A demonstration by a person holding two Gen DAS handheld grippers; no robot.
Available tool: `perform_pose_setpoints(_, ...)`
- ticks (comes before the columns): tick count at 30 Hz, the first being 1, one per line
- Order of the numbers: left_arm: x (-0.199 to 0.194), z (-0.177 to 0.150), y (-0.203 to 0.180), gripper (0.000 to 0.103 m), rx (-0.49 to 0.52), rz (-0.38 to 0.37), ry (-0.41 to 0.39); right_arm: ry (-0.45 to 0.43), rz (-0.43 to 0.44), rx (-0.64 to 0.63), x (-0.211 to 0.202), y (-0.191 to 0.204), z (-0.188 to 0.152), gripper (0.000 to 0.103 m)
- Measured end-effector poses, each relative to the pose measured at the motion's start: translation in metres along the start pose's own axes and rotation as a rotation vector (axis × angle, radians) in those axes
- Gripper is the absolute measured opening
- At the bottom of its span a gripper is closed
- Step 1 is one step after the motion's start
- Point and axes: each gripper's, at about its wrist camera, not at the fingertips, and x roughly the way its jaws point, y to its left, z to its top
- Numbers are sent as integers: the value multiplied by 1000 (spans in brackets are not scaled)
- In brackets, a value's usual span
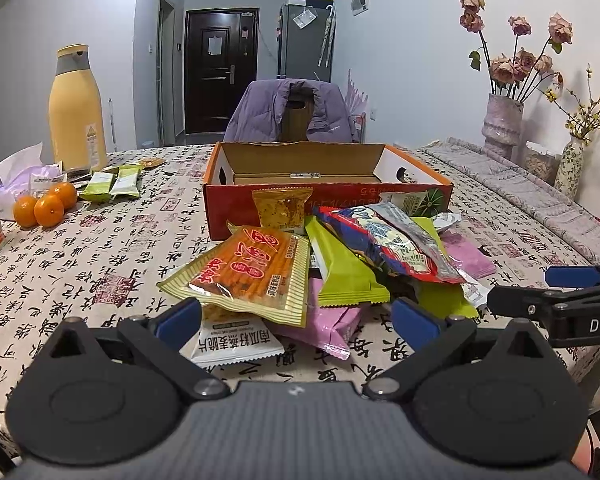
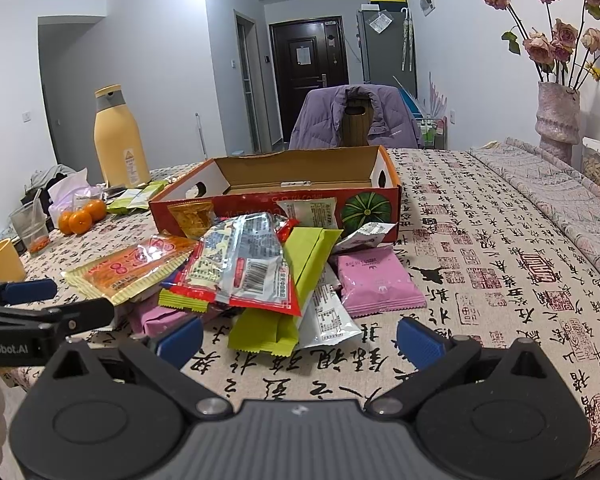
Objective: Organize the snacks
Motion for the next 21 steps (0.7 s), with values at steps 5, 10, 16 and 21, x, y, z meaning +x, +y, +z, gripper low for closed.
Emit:
perform_pose_setpoints(5,-1,0,0,103,0,-2,-4,-1,0,0,0,0,0,103)
perform_pose_setpoints(10,-1,0,-1,103,-1,-2,-5,0,1,0,0,0,0,103)
perform_pose_setpoints(16,-3,0,-1,103,-2,-3,-8,-1,0,-1,0,0,0,103)
perform_pose_setpoints(21,-4,0,0,103,-4,-4,-7,0,-2,0,-1,0,0,103)
